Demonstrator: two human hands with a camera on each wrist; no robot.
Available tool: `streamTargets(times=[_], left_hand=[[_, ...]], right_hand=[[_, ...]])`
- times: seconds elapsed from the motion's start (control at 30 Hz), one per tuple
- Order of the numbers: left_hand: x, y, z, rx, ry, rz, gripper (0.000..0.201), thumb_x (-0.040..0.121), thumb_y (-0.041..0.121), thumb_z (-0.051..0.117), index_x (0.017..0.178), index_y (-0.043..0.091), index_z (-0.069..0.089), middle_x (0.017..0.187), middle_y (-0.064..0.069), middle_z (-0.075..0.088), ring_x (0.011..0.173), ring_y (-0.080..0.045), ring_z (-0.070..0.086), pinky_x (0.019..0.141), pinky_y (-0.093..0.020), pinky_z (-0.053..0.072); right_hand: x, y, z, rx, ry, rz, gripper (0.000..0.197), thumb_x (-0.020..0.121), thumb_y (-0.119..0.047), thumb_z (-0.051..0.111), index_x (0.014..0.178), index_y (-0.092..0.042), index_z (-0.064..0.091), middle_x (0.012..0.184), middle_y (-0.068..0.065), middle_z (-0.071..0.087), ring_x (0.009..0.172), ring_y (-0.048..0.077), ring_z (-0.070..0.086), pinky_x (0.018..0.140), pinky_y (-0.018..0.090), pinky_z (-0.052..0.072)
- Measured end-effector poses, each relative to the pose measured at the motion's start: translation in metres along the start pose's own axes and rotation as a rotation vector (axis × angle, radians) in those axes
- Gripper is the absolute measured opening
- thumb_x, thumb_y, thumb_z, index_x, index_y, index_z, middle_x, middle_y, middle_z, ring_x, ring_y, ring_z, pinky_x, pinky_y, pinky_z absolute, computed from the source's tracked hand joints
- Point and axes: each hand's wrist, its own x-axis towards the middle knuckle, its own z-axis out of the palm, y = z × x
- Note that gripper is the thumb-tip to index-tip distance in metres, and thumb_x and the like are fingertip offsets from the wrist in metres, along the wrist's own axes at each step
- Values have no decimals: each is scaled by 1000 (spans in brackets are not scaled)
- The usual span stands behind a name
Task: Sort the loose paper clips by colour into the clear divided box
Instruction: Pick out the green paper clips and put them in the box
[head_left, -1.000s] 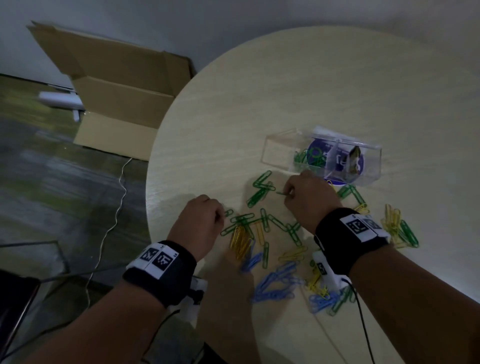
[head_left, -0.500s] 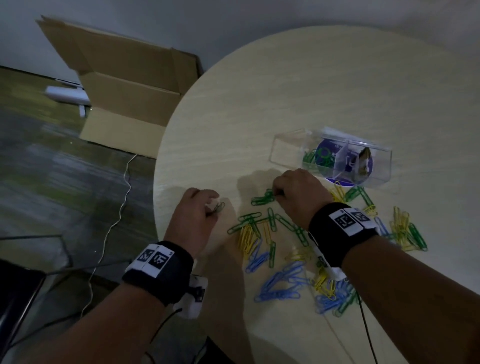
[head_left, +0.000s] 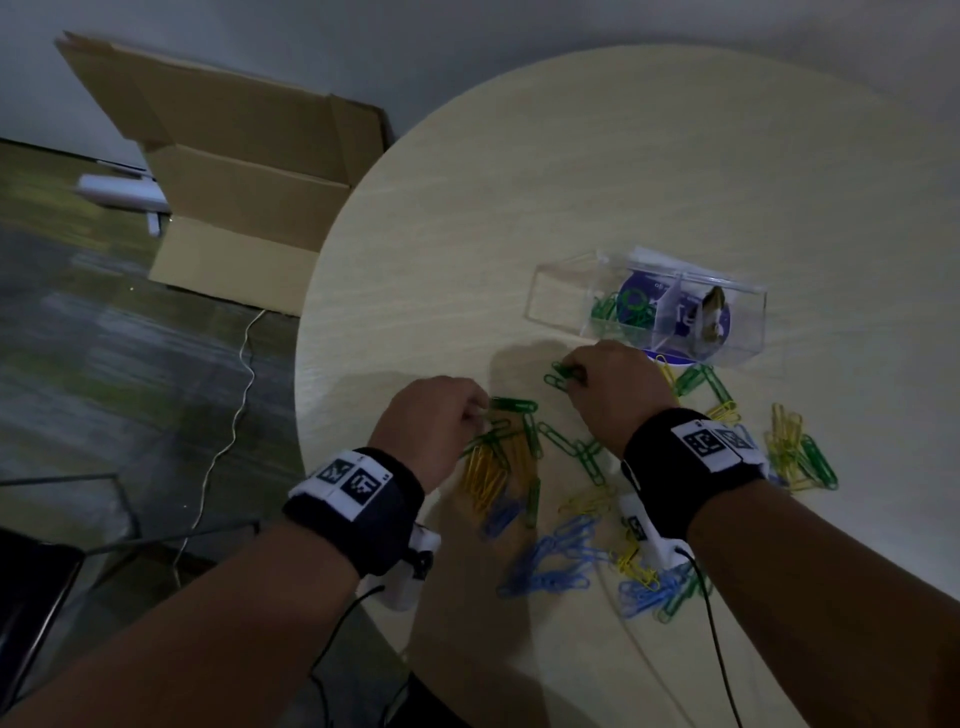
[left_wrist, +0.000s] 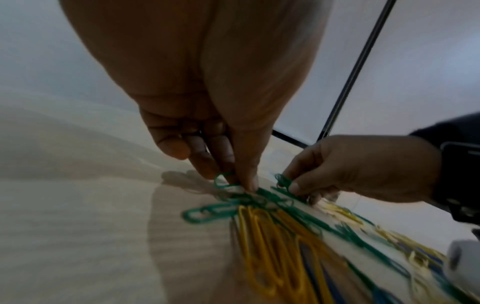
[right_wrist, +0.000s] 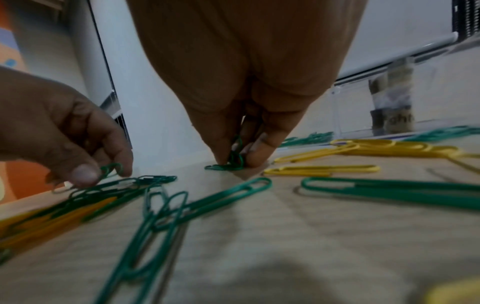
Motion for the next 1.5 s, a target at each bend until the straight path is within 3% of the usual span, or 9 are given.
streamTargets(times=[0.13,0.27,0.4,0.7,0.8,0.9,1.13,1.33,1.5], left_hand=[[-1,-12,5,104,19,20,17,90,19,62,105,18,70,99,-3,63,94,-22,59,79,-29,43],[-4,-23,-2,130,105,9,15,91,20,61,103,17,69,98,-3,58,92,-22,59,78,-28,44],[-10,-22,0,151,95,18,26,89,36,62,110,22,69,101,-1,58,94,-21,57,83,-34,49],[-11,-17,7,215,86,69,27,99,30,45,105,16,68,96,-4,58,91,-24,57,75,-31,45],[-15,-14,9,216,83,94,26,94,39,55,107,20,67,96,-2,58,90,-22,56,72,-35,50],[-15,-15,14,259,73,93,19,90,30,62,104,18,67,96,-2,60,88,-24,58,69,-36,51],[-2,-7,13,281,-7,52,17,96,33,50,96,19,60,93,-1,56,87,-21,56,70,-32,43],[30,47,-9,-62,105,12,16,94,32,57,91,18,65,87,0,64,79,-18,61,75,-35,50],[77,103,-15,-229,215,81,21,91,28,62,78,12,66,74,-5,69,66,-21,66,67,-34,54]], right_hand=[[0,-9,3,54,-30,-13,28,90,-23,56,116,-16,63,115,12,58,108,31,54,93,36,43],[1,-25,13,-18,-88,-129,37,86,-41,60,114,-17,61,110,10,54,105,30,50,90,37,41],[-1,-31,18,-116,-76,-200,29,86,-29,58,111,-14,61,111,12,53,105,34,48,87,39,41],[-3,-28,16,-32,-75,-91,23,86,-27,58,106,-14,59,108,13,58,102,35,53,84,38,42],[-5,-24,16,-10,-41,-73,21,86,-27,59,103,-15,59,106,12,59,101,34,54,83,36,42],[-7,-21,15,51,-28,-56,17,86,-25,59,100,-15,61,105,10,59,99,31,54,82,35,42],[-22,-1,0,174,66,-40,16,86,-24,60,98,-15,64,100,9,64,94,30,57,79,35,44],[-39,29,-52,407,317,157,12,83,-26,69,93,-21,71,82,-5,67,78,12,62,72,20,45],[-11,48,-80,379,390,265,12,80,-23,66,86,-18,74,78,-1,69,78,18,65,70,21,43]])
